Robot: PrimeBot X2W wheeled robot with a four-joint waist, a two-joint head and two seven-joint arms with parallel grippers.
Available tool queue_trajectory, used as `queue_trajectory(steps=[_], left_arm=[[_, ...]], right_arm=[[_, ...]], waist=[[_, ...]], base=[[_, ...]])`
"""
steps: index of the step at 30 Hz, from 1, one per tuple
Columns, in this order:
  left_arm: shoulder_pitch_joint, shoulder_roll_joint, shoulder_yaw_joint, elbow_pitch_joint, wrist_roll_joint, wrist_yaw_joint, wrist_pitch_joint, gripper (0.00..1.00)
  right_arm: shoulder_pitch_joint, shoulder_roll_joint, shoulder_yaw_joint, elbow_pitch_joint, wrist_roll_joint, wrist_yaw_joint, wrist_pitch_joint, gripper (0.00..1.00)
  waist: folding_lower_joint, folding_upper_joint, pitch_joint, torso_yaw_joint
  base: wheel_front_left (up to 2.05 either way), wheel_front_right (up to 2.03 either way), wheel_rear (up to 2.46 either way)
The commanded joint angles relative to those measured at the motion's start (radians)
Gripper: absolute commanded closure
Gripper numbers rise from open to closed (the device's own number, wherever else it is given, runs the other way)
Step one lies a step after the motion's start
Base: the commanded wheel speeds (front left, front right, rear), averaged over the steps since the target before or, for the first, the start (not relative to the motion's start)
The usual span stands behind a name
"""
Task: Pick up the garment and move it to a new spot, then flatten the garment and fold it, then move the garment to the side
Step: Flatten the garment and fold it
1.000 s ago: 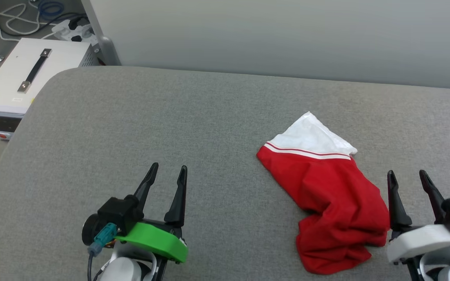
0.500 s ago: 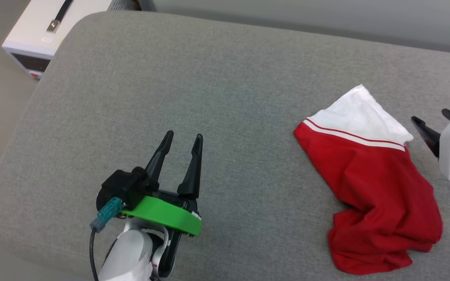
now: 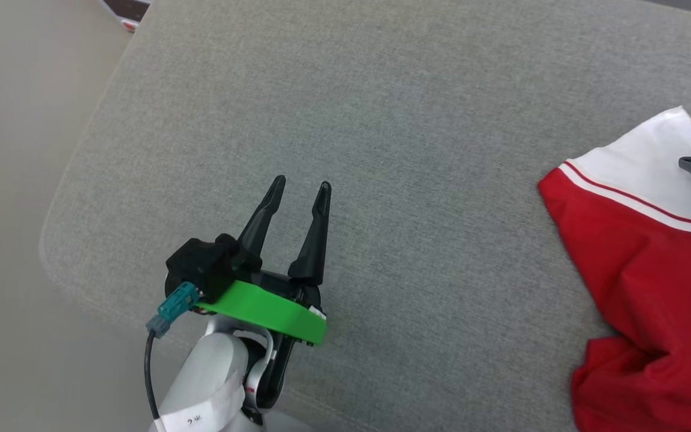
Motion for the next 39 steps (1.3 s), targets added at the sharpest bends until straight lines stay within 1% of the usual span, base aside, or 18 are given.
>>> queue_trajectory(steps=[1, 3, 10, 11, 12, 13, 14, 19, 24, 30, 32, 35, 39], left_arm=[[-0.019, -0.005, -0.006, -0.007, -0.007, 0.008, -0.006, 0.0], [-0.02, -0.005, -0.012, -0.008, -0.011, 0.011, -0.006, 0.0], [-0.019, -0.005, -0.018, -0.01, -0.015, 0.015, -0.006, 0.0], [-0.019, -0.005, -0.018, -0.01, -0.014, 0.015, -0.006, 0.0], [-0.018, -0.005, -0.017, -0.009, -0.013, 0.016, -0.006, 0.0], [-0.018, -0.005, -0.016, -0.008, -0.012, 0.016, -0.006, 0.0], [-0.017, -0.005, -0.015, -0.007, -0.01, 0.017, -0.006, 0.0], [-0.014, -0.005, -0.01, 0.007, 0.007, 0.015, -0.006, 0.0], [-0.009, -0.005, -0.004, 0.019, 0.021, 0.012, -0.006, 0.0], [0.009, -0.005, 0.014, 0.034, 0.037, 0.008, -0.006, 0.0], [0.019, -0.005, 0.021, 0.039, 0.042, 0.006, -0.006, 0.0], [0.033, -0.005, 0.026, 0.046, 0.047, 0.004, -0.006, 0.0], [0.046, -0.005, 0.035, 0.045, 0.048, 0.002, -0.006, 0.0]], right_arm=[[-0.017, -0.007, 0.011, 0.018, -0.014, -0.001, 0.01, 0.0], [-0.022, -0.013, 0.023, 0.042, -0.018, -0.001, 0.012, 0.0], [0.015, -0.002, 0.051, 0.091, -0.023, -0.001, 0.01, 0.0], [0.026, 0.0, 0.052, 0.098, -0.019, -0.001, 0.016, 0.1], [0.033, 0.002, 0.054, 0.1, -0.016, -0.001, 0.02, 0.37], [0.041, 0.003, 0.057, 0.1, -0.012, -0.001, 0.021, 0.83], [0.046, 0.003, 0.06, 0.098, -0.008, -0.001, 0.018, 1.0], [0.06, 0.007, 0.065, 0.086, 0.019, -0.001, -0.03, 1.0], [0.056, 0.011, 0.061, 0.052, 0.057, -0.001, -0.109, 1.0], [0.046, 0.018, 0.092, -0.044, 0.108, -0.001, -0.169, 1.0], [0.044, 0.031, 0.112, -0.081, 0.126, -0.001, -0.179, 1.0], [0.037, 0.066, 0.148, -0.138, 0.153, -0.001, -0.194, 1.0], [0.014, 0.138, 0.192, -0.184, 0.173, -0.001, -0.223, 1.0]], waist=[[-0.0001, 0.0, 0.056, 0.056], [-0.0001, 0.0, 0.061, 0.063], [-0.0001, 0.0, 0.067, 0.074], [-0.0001, 0.0, 0.066, 0.074], [-0.0001, 0.0, 0.065, 0.073], [-0.0001, 0.0, 0.063, 0.071], [-0.0001, 0.0, 0.061, 0.069], [-0.0001, 0.0, 0.033, 0.05], [-0.0001, 0.0, -0.014, 0.029], [-0.0001, 0.0, -0.089, 0.009], [-0.0001, 0.0, -0.114, 0.006], [-0.0001, 0.0, -0.146, 0.01], [-0.0001, 0.0, -0.17, 0.027]], base=[[0.0, 0.0, 0.0], [0.0, 0.0, 0.0], [0.0, 0.0, 0.0], [0.0, 0.0, 0.0], [0.0, 0.0, 0.0], [0.0, 0.0, 0.0], [0.0, 0.0, 0.0], [0.0, 0.0, 0.0], [0.0, 0.0, 0.0], [0.0, 0.0, 0.0], [0.0, 0.0, 0.0], [0.0, 0.0, 0.0], [0.0, 0.0, 0.0]])
